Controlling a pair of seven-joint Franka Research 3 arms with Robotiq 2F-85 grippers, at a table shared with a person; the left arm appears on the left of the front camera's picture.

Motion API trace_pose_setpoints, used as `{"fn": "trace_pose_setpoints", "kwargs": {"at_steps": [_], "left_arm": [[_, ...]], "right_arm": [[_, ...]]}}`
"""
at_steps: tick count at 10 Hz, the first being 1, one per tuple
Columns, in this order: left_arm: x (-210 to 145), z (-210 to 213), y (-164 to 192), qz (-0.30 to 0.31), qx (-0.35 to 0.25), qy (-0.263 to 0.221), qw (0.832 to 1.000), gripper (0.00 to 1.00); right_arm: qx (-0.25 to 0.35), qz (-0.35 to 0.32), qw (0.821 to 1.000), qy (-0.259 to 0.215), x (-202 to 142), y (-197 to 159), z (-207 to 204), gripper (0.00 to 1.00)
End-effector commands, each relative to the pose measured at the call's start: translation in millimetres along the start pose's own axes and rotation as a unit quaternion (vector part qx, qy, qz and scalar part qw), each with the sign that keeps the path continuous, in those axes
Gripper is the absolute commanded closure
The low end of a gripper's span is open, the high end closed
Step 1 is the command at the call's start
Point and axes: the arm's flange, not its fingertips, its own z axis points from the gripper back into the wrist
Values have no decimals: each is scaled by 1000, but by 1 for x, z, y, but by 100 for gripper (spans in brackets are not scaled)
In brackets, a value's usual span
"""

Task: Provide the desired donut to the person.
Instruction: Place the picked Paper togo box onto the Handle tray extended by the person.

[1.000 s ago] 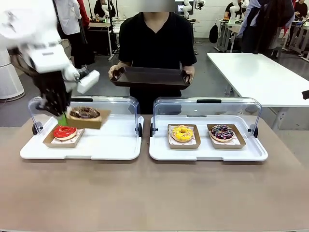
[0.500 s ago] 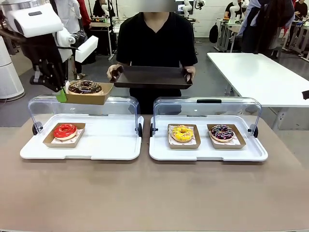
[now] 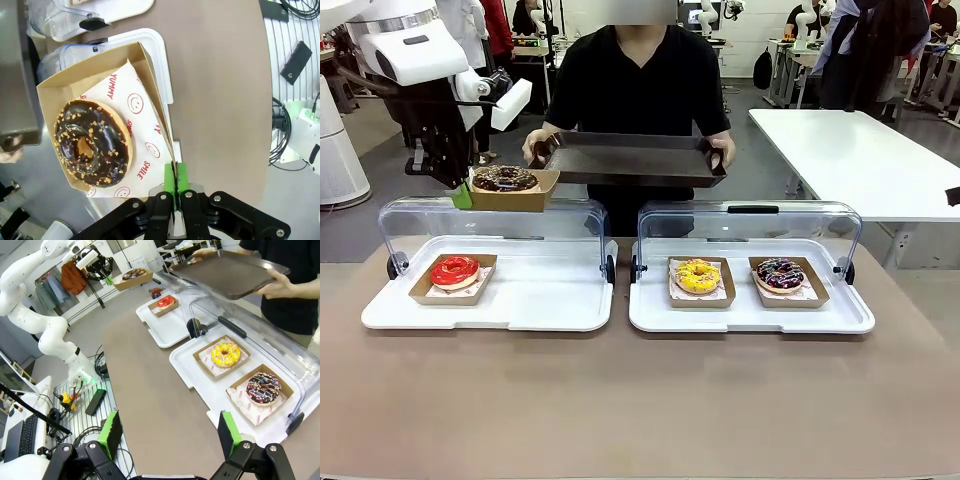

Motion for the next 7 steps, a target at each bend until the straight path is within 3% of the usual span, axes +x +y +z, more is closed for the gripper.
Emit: {"fn": "trace_pose_setpoints", "kwargs": {"at_steps": [1,7], "left_arm": [[2,3,-4,-3,-1,2,1000,100],[2,3,-4,-3,-1,2,1000,100]], "right_arm": [[4,5,1000,-12,1,-2,1,0],[4,5,1000,-12,1,-2,1,0]]}}
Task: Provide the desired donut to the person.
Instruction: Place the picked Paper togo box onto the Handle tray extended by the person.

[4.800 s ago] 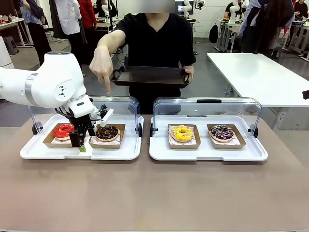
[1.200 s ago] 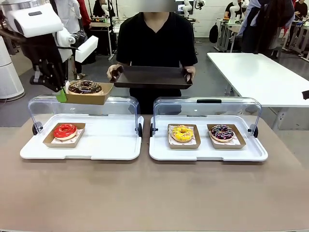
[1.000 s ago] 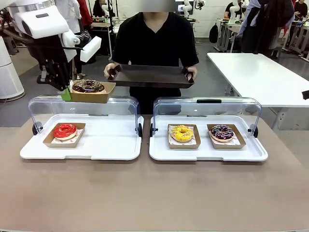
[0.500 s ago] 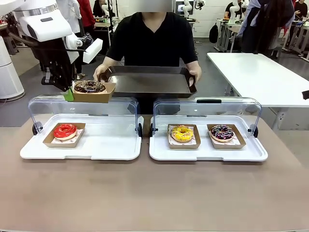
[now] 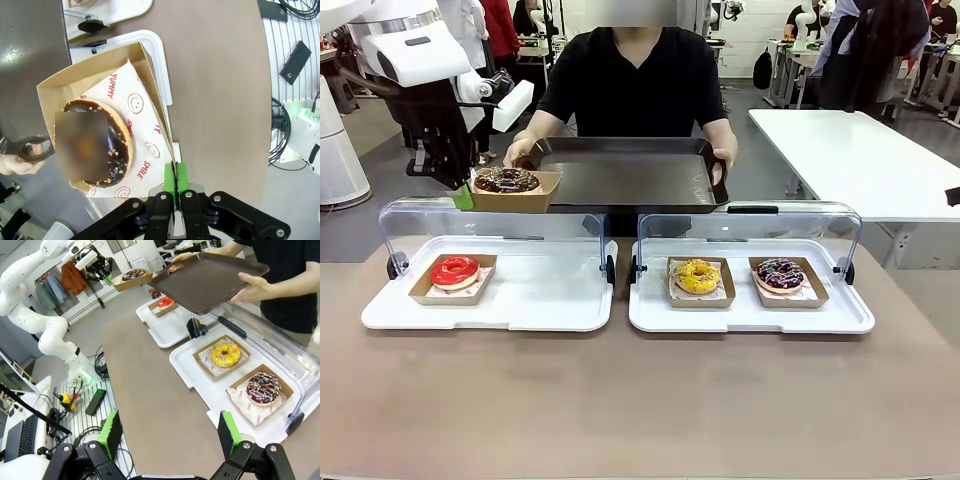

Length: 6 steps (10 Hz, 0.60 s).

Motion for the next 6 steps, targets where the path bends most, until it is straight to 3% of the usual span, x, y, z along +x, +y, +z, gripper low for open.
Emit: {"fn": "trace_pose_setpoints", "kwargs": {"at_steps": [1,3,6], "left_arm": [[0,3,-3,0,0,2,1000,100],[-1,2,11,-7,17,-8,1000,98],[17,35,89,-24,56,-9,998,98]], "right_arm": [[4,5,1000,-12,1,-2,1,0],[4,5,1000,-12,1,-2,1,0],[4,5,1000,-12,1,-2,1,0]]}}
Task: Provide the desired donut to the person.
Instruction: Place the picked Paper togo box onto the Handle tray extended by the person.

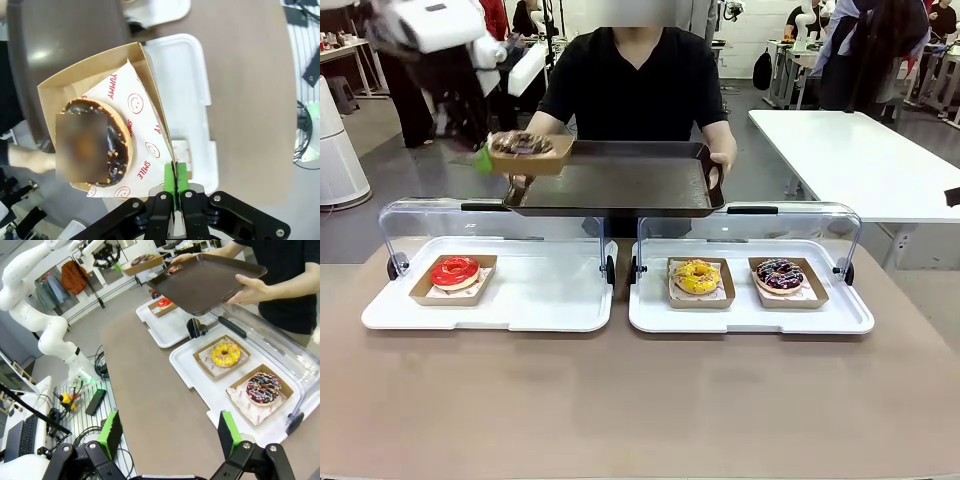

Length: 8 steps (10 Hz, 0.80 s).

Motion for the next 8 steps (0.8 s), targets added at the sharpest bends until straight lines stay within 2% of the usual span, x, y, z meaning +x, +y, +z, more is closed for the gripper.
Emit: {"fn": "trace_pose_setpoints", "kwargs": {"at_steps": [1,3,4,6,8], "left_arm": [[10,-4,42,-3,11,-9,1000,98],[12,-25,101,9,-11,-7,1000,98],[12,-37,118,10,-16,-7,1000,98],[7,-66,124,21,-23,-15,999,98],[3,-83,149,8,-45,-5,999,98]], "right_arm": [[4,5,1000,-12,1,-2,1,0],[4,5,1000,-12,1,-2,1,0],[4,5,1000,-12,1,-2,1,0],[4,5,1000,-12,1,-2,1,0],[4,5,1000,-12,1,-2,1,0]]}}
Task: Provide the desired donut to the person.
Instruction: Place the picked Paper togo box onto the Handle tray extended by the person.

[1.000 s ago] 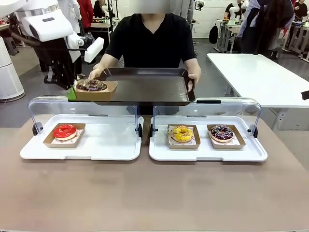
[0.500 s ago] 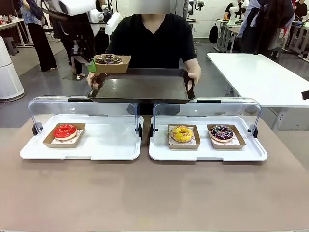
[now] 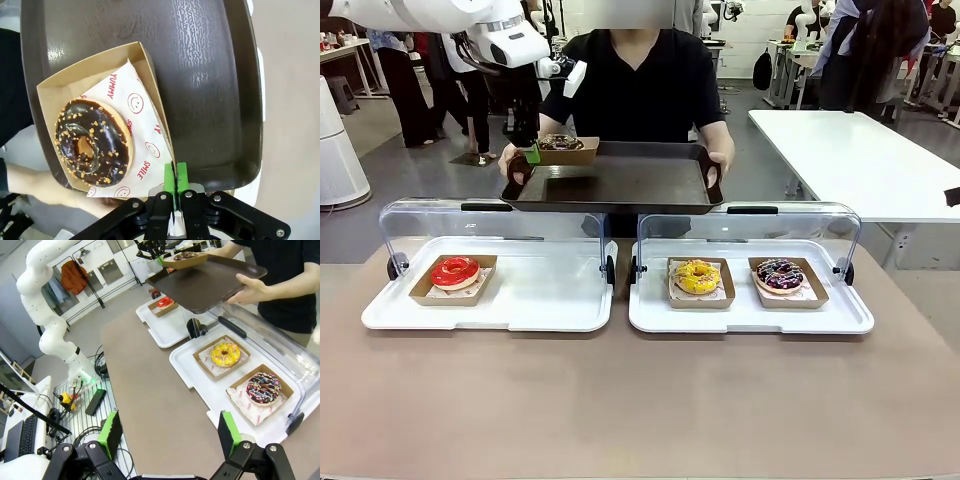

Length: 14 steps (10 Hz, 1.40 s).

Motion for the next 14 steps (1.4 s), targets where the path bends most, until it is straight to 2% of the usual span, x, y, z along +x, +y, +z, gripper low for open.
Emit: {"fn": "trace_pose_setpoints", "kwargs": {"at_steps": [1,6,7,8,9,11,12,14], "left_arm": [[-2,0,11,-16,-14,3,1000,98],[-4,-14,10,-17,-41,-2,999,98],[-5,-14,7,-16,-40,-4,999,52],[-3,-9,13,-23,-41,-1,999,38],[-2,-7,14,-24,-40,0,999,0],[-4,-9,8,-20,-37,0,999,0],[-3,-8,10,-21,-39,1,999,16],[-3,-6,11,-24,-40,2,999,0]], "right_arm": [[4,5,1000,-12,1,-2,1,0],[4,5,1000,-12,1,-2,1,0],[4,5,1000,-12,1,-2,1,0],[4,5,1000,-12,1,-2,1,0],[4,5,1000,-12,1,-2,1,0],[4,5,1000,-12,1,-2,1,0],[4,5,1000,-12,1,-2,1,0],[4,5,1000,-12,1,-2,1,0]]}}
